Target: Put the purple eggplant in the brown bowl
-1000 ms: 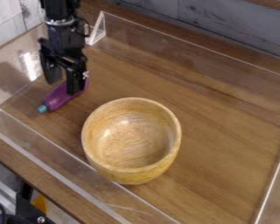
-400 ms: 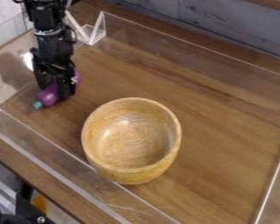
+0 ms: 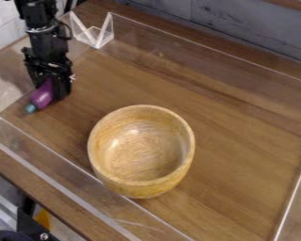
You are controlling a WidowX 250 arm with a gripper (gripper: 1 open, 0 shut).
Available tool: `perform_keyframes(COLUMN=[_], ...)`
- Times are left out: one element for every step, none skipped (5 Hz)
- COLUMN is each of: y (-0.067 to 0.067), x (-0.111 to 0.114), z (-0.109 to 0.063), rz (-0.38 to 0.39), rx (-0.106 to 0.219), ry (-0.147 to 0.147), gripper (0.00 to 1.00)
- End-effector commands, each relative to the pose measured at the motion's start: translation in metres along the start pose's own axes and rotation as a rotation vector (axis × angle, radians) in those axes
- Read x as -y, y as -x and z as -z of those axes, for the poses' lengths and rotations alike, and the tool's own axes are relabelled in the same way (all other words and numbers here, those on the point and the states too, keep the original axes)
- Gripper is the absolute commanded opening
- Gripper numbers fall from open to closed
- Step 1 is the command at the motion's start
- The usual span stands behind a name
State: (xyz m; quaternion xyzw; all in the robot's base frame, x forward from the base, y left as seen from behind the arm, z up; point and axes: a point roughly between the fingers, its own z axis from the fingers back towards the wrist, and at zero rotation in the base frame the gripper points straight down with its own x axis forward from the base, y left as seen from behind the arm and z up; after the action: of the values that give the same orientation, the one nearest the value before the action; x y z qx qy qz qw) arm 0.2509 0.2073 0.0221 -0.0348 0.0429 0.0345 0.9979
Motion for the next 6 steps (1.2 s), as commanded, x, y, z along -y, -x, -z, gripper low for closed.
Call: perform_keyframes(y=[0.001,0.007,0.009,0.01,0.013,0.015], x=[0.003,0.011,0.002,-0.008,0.0,0.006], z=[-0.008,-0.013,-0.015,-0.016,-0.025,-0.031], rz=[0.021,0.046,0.007,-0.032,-0.03,-0.03], rx=[0.019,0.02,0.024,0.027,0.032,0.031], ry=[-0.018,-0.021,-0.017,-0.012,-0.013,-0.013], gripper=[0.0,0.0,0.0,0.0,0.0,0.0])
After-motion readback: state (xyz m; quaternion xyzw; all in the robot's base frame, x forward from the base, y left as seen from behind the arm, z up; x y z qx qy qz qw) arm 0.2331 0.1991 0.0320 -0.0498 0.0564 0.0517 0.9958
